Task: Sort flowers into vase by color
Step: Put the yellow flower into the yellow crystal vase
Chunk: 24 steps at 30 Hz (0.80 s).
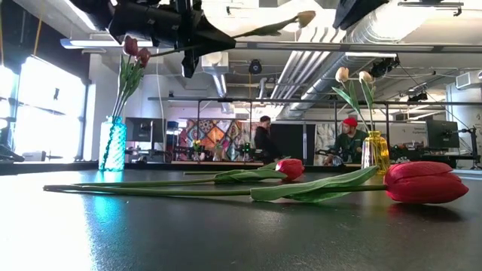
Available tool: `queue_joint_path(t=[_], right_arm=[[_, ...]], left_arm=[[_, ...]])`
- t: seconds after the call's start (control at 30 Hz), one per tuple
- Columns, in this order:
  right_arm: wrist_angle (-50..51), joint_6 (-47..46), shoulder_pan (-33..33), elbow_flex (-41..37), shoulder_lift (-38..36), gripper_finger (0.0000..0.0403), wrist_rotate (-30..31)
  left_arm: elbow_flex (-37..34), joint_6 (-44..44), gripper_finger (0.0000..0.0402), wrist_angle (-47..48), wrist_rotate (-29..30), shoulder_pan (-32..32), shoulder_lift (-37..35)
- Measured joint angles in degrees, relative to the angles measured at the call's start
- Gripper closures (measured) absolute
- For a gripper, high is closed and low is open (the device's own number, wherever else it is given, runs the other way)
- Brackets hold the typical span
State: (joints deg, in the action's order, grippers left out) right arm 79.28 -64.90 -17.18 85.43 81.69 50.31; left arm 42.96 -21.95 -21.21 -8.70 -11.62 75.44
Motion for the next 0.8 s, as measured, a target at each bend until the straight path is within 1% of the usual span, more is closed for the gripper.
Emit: queue_joint_path(t=[0.17, 0.33, 0.43, 0.53, 0.6, 0.67, 0.8], right_arm=[[-2.8, -5.1, -4.6, 0.0, 0.0, 0.032, 3.5], [-7.4, -8.9, -9.4, 0.0, 1.7, 0.032, 7.2], [-11.5, -10.1, -11.7, 0.0, 3.8, 0.032, 8.3], [-17.5, -9.9, -13.5, 0.0, 6.0, 0.032, 9.4], [-22.6, -8.1, -14.6, 0.0, 7.3, 0.032, 10.1], [-28.6, -4.3, -15.6, 0.0, 8.3, 0.032, 10.2], [-42.0, 7.8, -17.3, 0.0, 9.0, 0.032, 10.3]], left_arm=[[0.0, -0.2, 0.0401, 0.0, -2.1, 0.0, 0.0], [0.0, -0.5, 0.0401, 0.0, -3.9, 0.0, 0.0], [0.0, -0.5, 0.0401, 0.0, -4.4, 0.1, 0.0], [0.0, -0.6, 0.0401, -0.1, -5.7, 0.1, 0.0], [0.0, -0.7, 0.0401, -0.1, -6.2, 0.2, 0.0], [0.0, -0.6, 0.0401, -0.1, -6.1, 0.5, 0.0], [0.0, -0.7, 0.0401, -0.1, -6.2, 1.2, 0.0]])
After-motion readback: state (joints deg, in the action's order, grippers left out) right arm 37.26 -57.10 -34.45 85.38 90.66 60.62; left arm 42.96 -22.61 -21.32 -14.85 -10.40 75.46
